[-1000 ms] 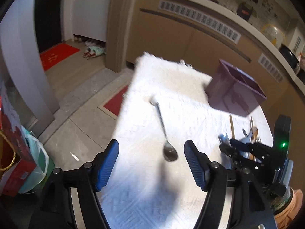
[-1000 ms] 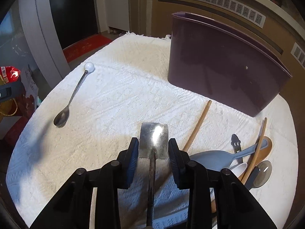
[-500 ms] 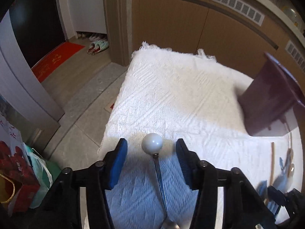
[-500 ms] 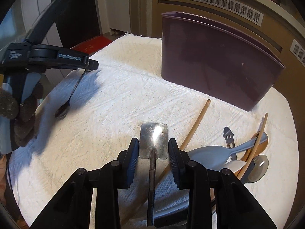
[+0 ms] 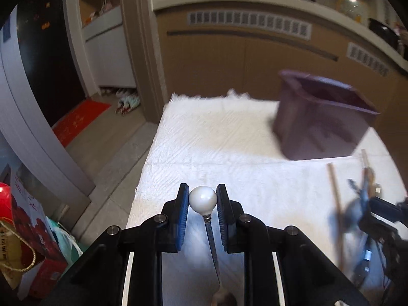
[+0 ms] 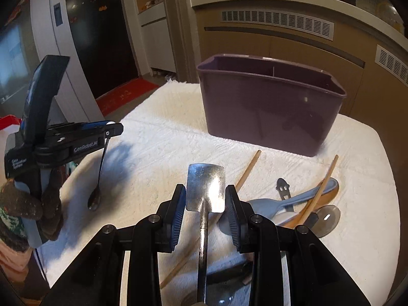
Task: Organize utensils
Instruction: 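Lower the spoon into the purple caddy with the left tool while the right tool drops the spatula in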
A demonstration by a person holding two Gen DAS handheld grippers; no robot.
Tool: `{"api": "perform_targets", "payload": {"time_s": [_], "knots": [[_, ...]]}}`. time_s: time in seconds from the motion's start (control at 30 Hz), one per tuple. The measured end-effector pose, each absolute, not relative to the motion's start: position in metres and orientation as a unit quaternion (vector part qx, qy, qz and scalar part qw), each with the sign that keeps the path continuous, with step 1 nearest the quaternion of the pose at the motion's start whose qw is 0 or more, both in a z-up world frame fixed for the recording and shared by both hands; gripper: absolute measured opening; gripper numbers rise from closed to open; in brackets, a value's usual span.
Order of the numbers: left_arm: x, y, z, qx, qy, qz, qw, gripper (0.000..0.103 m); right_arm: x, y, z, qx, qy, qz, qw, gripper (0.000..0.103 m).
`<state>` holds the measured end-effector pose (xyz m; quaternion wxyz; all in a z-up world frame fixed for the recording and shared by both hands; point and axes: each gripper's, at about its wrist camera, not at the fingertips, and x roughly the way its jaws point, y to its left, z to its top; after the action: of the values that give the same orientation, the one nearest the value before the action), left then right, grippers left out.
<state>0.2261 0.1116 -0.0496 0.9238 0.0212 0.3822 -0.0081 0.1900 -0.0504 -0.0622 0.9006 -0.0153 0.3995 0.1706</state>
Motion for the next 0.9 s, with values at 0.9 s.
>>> {"api": "perform_targets", "payload": {"time_s": [0.9], "knots": [[0.258,0.003,0.149,0.05,0.167,-0.096,0.98,0.019,0.199,-0.134,0.139,-0.019,0.107,0.095,0.99,0.033]]}}
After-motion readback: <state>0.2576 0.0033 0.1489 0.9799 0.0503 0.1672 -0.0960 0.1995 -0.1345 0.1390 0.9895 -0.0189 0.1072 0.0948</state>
